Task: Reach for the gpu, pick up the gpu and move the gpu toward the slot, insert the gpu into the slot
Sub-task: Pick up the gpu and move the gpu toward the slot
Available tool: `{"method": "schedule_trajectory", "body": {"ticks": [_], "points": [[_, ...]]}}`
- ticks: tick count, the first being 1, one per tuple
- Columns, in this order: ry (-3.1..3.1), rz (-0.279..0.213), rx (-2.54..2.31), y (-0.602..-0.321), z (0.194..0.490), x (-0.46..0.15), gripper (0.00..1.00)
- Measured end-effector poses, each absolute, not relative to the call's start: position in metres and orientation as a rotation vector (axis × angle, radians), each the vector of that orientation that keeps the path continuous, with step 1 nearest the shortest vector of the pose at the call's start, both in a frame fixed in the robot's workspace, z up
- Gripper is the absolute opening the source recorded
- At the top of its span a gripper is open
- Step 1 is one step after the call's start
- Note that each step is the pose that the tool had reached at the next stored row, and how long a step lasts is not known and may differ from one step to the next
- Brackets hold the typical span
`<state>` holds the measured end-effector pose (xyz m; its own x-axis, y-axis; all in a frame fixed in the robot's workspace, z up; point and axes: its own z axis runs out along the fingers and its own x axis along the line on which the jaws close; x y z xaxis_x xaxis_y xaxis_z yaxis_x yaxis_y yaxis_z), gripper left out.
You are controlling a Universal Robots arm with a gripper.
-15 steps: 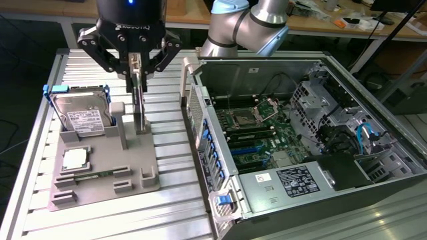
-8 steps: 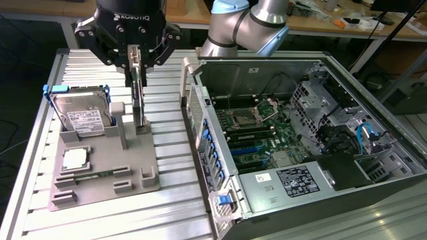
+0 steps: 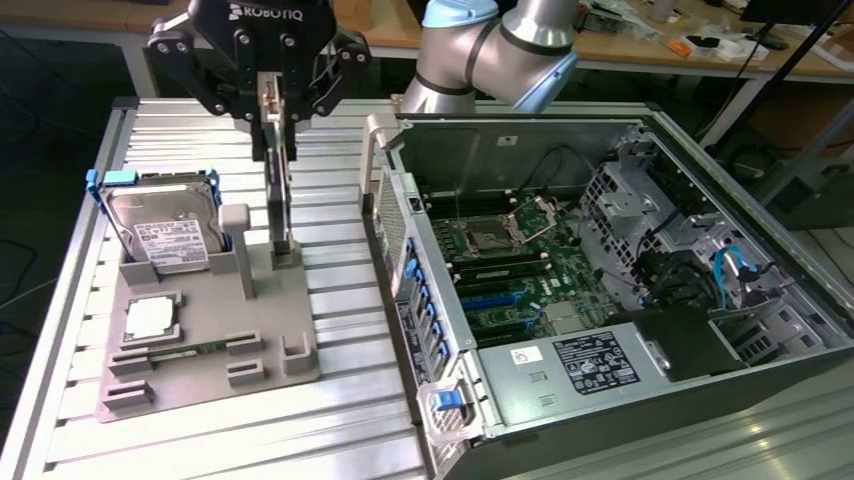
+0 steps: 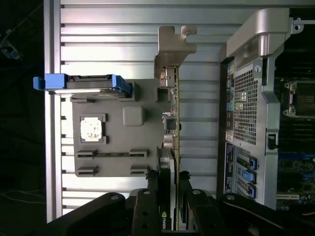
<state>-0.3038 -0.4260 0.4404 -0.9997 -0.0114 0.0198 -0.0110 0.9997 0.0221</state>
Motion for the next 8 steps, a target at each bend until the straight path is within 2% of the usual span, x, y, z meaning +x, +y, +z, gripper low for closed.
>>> {"method": "schedule_trajectory", "body": {"ticks": [8], "points": [[-3.121, -0.034, 0.018, -0.426, 0.444, -0.291, 0.27]]}}
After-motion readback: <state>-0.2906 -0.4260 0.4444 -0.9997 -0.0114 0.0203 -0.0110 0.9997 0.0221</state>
